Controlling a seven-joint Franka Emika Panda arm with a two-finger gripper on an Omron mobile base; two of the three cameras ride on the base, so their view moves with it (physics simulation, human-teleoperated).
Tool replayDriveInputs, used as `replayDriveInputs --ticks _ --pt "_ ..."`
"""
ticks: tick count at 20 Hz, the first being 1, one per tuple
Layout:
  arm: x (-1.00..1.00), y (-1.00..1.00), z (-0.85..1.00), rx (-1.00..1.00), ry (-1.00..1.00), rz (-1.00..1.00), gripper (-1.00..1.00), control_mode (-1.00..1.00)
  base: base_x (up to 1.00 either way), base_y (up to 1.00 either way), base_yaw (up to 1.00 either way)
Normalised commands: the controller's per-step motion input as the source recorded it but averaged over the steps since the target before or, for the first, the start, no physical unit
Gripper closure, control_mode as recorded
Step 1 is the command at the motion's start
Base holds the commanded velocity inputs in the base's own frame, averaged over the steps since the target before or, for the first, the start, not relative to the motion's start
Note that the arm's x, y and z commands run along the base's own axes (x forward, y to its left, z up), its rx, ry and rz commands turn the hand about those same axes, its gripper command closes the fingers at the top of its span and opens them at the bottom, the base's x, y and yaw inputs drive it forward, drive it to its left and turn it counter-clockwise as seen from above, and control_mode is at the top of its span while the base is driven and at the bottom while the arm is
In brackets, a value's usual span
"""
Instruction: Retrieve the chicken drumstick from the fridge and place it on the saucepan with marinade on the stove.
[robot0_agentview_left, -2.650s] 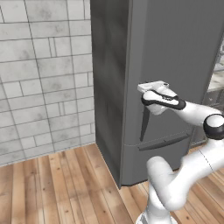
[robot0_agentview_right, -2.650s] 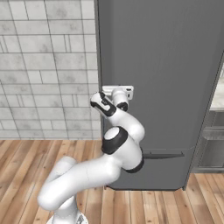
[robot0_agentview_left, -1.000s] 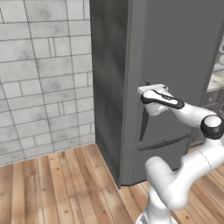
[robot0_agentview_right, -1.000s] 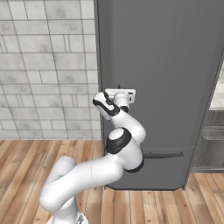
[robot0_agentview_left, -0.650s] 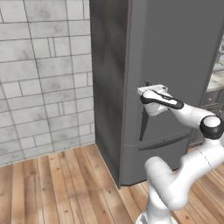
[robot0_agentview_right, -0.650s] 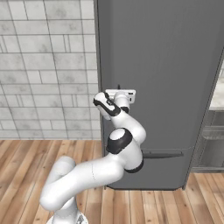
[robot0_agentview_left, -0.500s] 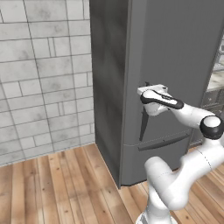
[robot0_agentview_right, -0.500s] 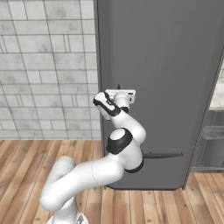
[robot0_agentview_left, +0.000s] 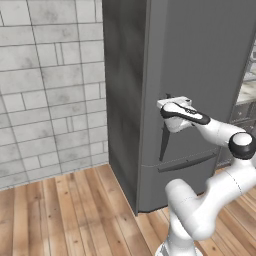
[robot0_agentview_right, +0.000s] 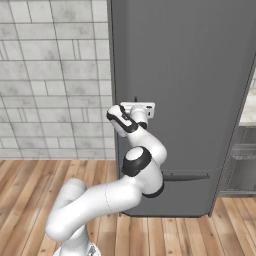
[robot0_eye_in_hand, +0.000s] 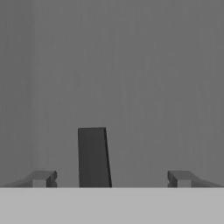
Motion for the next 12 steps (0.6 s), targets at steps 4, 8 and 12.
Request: replayDriveInputs --ticks 4,8,12 --pt "0.00 0.00 0.00 0.00 0.00 0.00 1.00 -1.00 0.00 0.00 0.00" --pt "0.00 0.00 0.00 0.00 0.00 0.00 1.00 -1.00 0.00 0.00 0.00" --pt "-0.05 0.00 0.02 0.00 0.00 0.00 1.00 -1.00 0.00 0.00 0.00"
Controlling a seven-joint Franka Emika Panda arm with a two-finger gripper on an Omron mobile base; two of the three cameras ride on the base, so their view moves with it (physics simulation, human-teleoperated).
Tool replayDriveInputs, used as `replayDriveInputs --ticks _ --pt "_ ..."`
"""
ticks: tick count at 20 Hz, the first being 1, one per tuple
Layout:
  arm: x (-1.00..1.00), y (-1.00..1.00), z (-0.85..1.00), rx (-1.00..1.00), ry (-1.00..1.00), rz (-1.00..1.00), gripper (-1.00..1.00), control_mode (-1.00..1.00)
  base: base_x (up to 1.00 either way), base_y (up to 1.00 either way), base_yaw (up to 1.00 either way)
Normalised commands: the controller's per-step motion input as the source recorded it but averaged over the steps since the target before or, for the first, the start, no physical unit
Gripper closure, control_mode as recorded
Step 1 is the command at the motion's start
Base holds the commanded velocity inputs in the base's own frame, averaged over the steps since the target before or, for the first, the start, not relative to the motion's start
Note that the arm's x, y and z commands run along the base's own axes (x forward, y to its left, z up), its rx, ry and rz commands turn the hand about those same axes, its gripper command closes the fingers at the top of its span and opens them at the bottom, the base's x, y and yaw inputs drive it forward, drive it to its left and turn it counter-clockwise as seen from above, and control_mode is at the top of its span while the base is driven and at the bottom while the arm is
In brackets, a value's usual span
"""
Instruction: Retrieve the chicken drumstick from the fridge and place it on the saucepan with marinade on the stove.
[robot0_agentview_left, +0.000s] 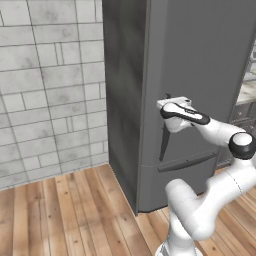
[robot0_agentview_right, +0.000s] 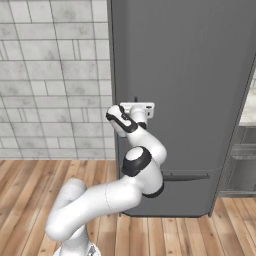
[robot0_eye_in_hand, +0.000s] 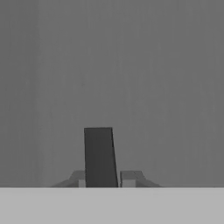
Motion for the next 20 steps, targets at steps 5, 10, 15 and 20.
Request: replayDriveInputs --ticks 5,10,15,20 --pt "-0.25 -0.36 0.16 0.00 0.02 0.00 1.00 -1.00 0.00 0.00 0.00" --pt "-0.41 -0.47 0.34 0.00 0.04 0.00 1.00 -1.00 0.00 0.00 0.00" --pt "-0.50 -0.57 0.53 0.00 0.07 0.00 1.00 -1.00 0.00 0.00 0.00" --pt "-0.52 -0.62 0.57 0.00 0.12 0.00 1.00 -1.00 0.00 0.00 0.00"
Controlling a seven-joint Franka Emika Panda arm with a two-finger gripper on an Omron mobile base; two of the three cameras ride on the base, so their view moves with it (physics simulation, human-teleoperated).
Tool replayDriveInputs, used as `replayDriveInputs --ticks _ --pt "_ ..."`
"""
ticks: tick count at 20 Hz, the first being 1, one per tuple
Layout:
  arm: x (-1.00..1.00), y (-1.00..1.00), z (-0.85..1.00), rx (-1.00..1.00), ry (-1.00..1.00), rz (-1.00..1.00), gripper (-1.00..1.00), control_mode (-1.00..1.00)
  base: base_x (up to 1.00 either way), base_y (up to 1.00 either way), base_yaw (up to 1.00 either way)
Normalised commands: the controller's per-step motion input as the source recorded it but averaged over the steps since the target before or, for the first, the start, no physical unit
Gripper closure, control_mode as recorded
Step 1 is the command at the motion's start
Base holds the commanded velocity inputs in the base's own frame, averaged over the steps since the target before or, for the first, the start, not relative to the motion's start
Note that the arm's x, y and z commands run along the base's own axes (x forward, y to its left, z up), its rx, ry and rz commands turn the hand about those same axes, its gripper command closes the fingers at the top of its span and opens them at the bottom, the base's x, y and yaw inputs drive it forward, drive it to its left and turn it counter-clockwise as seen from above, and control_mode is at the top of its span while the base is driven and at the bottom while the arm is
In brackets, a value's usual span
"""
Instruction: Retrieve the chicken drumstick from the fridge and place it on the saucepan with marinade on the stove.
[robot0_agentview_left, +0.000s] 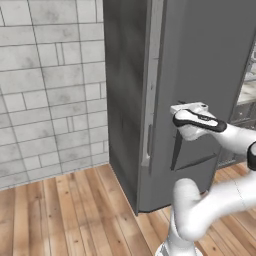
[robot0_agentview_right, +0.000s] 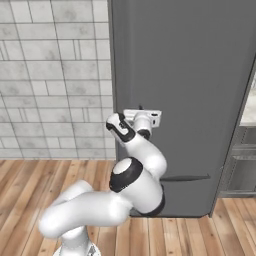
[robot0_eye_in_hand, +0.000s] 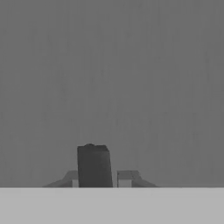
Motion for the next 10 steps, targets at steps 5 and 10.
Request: replayDriveInputs --ticks 5,10 --pt "-0.57 -0.68 0.56 0.00 0.13 0.00 1.00 -1.00 0.00 0.00 0.00" --pt "-0.54 -0.74 0.41 0.00 0.11 0.00 1.00 -1.00 0.00 0.00 0.00"
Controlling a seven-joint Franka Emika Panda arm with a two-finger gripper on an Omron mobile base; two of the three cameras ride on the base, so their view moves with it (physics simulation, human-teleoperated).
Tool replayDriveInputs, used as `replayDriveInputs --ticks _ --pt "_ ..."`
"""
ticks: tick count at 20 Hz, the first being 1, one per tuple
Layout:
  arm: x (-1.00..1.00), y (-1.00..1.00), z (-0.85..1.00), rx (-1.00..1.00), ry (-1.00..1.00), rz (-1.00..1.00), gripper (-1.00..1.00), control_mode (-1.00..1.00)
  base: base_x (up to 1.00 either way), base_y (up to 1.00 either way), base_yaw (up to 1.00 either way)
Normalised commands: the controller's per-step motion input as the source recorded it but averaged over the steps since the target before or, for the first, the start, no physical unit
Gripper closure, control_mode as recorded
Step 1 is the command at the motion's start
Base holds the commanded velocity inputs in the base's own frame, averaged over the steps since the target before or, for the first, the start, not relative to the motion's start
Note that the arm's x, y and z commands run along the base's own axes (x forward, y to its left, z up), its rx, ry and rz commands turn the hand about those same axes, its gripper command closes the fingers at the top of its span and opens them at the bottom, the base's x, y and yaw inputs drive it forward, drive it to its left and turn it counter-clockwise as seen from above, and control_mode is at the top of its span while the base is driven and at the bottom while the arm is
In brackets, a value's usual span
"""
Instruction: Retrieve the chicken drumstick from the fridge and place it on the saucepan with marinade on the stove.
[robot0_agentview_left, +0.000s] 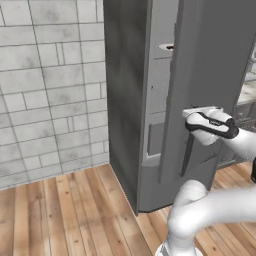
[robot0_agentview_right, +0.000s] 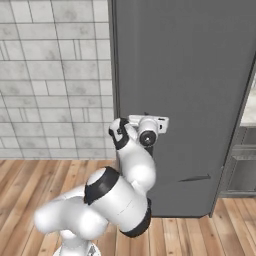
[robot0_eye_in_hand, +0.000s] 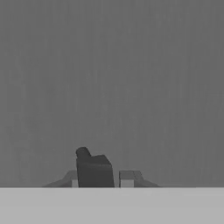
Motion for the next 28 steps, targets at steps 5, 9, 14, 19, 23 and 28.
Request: replayDriveInputs --ticks 5,9,14,19,23,28 --pt "-0.53 -0.71 0.26 0.00 0.07 0.00 1.00 -1.00 0.00 0.00 0.00" --pt "-0.47 -0.78 0.09 0.00 0.02 0.03 1.00 -1.00 0.00 0.00 0.00" --pt "-0.24 -0.59 0.00 0.00 0.00 0.02 1.00 -1.00 0.00 0.00 0.00" --pt "-0.02 -0.32 0.00 0.00 0.00 0.00 1.00 -1.00 0.00 0.00 0.00" --pt "-0.26 -0.59 0.00 0.02 0.00 0.04 1.00 -1.00 0.00 0.00 0.00" --pt "-0.27 -0.51 0.00 0.01 0.00 0.02 1.00 -1.00 0.00 0.00 0.00"
